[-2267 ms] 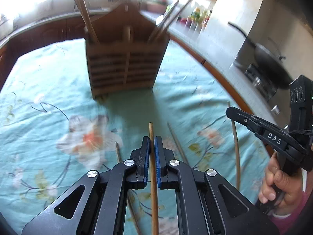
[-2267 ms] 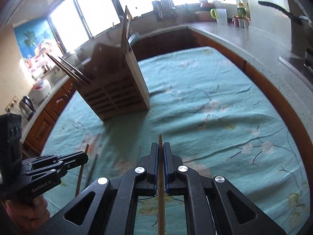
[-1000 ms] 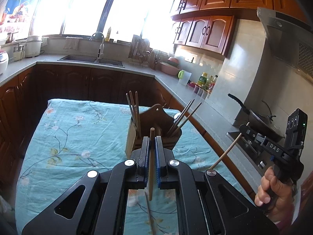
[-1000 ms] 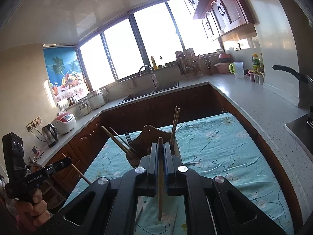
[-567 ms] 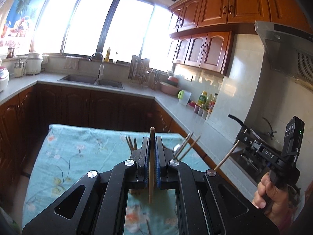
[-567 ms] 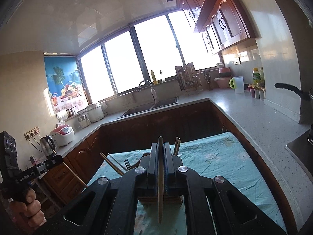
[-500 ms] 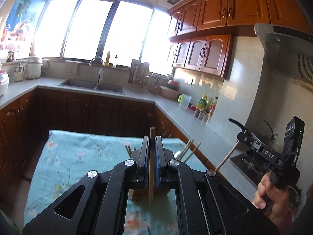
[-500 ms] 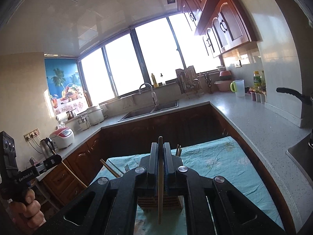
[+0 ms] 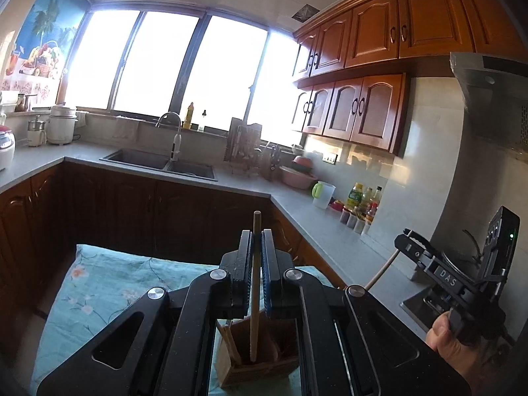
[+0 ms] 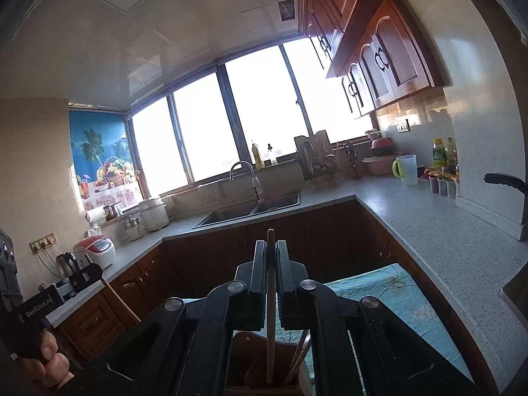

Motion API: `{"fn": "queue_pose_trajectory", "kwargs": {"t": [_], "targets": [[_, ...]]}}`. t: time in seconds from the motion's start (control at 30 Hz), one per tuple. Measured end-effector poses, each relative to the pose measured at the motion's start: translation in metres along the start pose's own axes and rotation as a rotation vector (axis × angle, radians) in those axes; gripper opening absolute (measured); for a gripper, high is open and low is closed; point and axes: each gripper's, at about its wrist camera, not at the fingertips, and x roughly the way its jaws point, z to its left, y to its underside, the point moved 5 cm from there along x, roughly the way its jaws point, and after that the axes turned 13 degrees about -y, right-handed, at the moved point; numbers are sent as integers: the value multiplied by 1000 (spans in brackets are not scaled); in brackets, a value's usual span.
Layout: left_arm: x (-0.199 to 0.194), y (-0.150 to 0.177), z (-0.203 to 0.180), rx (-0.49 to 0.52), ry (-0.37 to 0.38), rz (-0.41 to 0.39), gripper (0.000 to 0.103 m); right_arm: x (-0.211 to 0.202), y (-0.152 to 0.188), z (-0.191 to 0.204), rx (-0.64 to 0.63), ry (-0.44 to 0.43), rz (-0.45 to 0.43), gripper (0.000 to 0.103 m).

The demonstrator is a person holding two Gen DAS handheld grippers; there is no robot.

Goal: Organize utensils
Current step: 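Lift both wooden chopsticks and lower them into the wooden holder, then open both tools to release the wooden chopsticks in the holder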

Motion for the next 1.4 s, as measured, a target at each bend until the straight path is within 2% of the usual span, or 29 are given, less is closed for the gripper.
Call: {"fn": "queue_pose_trajectory", "kwargs": {"t": [0.2,0.3,0.4,0.47,0.67,0.77,0.97,1.33,1.4], "targets": [[25,37,10,-21,-33,67,4,14,26,-11,21,14,23,5],[32,58,12,-24,-36,113,4,16,40,-19,42,24,36,5],[32,74,9,-7,-44,125,4,20,51,-25,58,27,59,5],[26,75,5,17,-50,97,5,24,61,-28,73,26,82,5],[23,71,-1,55,-37,100,5,38,86,-36,103,29,170,5],[23,70,-4,79,-12,100,5,38,91,-39,101,46,168,6],[22,72,-7,138,-40,84,6,40,97,-44,118,50,186,6],[23,72,0,130,-50,104,6,36,97,-46,144,50,189,6],[23,72,-1,127,-52,108,7,36,97,-45,151,43,191,10]]}}
